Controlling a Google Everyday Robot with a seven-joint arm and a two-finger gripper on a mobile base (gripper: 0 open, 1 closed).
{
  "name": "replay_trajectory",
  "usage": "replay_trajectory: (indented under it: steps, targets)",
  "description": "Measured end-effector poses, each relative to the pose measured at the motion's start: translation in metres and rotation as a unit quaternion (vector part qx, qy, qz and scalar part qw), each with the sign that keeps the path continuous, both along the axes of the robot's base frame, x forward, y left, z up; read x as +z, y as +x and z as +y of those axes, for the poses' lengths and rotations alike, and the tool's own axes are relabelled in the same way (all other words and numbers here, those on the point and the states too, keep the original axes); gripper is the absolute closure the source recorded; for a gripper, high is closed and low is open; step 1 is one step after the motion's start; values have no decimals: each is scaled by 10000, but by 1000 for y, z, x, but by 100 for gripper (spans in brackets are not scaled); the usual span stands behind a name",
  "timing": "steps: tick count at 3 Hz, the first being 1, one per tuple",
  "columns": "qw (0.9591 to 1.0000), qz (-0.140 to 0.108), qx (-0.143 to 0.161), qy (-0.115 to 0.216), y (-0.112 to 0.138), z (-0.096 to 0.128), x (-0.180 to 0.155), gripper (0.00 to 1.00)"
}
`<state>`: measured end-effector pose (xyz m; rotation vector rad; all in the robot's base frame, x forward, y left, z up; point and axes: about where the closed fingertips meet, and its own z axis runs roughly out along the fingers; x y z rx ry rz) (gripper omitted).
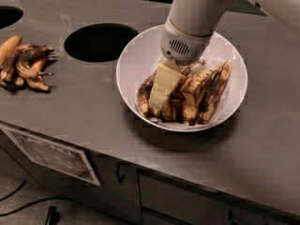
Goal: Pick banana from white bowl
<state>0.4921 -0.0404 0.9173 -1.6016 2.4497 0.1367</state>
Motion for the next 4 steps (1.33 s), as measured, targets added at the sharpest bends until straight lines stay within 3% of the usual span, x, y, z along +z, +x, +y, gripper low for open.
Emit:
replay_trajectory:
  steps: [2, 3, 4]
  targets:
    - [9999, 99, -35, -37, 0, -1, -7, 20]
    - [9999, 116, -44, -40, -1, -1, -8, 33]
    - [9999, 124, -54, -32, -1, -2, -9, 38]
